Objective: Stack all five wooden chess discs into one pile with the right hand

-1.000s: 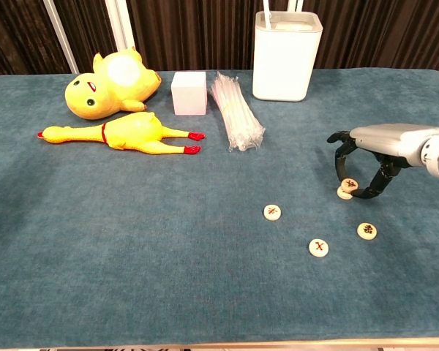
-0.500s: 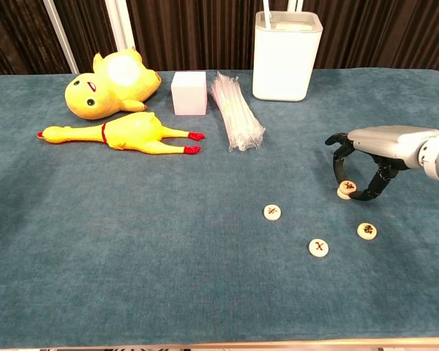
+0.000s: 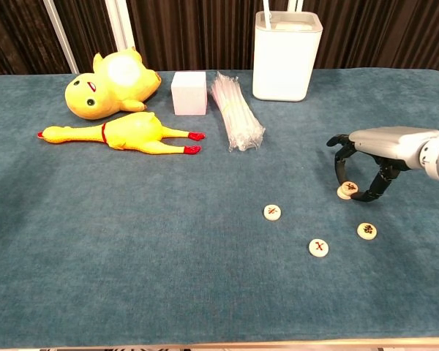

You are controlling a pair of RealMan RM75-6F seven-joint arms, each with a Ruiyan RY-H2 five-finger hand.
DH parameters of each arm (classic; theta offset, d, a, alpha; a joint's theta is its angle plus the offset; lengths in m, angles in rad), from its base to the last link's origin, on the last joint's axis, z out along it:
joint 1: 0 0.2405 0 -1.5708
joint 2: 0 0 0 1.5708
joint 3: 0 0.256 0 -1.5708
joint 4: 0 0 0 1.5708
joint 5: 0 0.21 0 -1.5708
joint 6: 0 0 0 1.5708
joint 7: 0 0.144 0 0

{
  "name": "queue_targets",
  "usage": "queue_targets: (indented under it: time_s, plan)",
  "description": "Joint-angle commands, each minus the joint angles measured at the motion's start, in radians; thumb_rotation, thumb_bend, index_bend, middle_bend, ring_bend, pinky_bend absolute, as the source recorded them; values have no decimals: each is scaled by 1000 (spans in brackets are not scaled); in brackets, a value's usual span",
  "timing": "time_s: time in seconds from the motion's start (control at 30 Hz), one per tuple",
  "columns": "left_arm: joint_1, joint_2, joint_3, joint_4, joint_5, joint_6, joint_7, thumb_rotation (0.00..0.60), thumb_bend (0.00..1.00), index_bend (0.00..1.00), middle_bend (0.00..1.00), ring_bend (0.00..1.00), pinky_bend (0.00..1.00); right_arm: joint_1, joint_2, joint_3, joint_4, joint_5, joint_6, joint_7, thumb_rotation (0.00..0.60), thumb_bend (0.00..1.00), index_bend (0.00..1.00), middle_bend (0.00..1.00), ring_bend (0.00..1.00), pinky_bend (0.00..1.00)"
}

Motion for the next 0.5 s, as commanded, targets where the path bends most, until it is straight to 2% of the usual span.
queue_targets:
  time_s: [0.03, 0.5]
  plan:
    - [0, 0, 0, 0, 0, 0, 1, 600, 824, 75, 0, 0, 50, 0, 1, 0, 0, -1, 1, 0, 600, 380, 522, 0, 2, 89]
    - [0, -1, 0, 0, -1, 0, 3, 600, 824, 74, 0, 0, 49, 3, 3, 2, 0, -3, -4, 3, 600, 381, 503, 0, 2, 89]
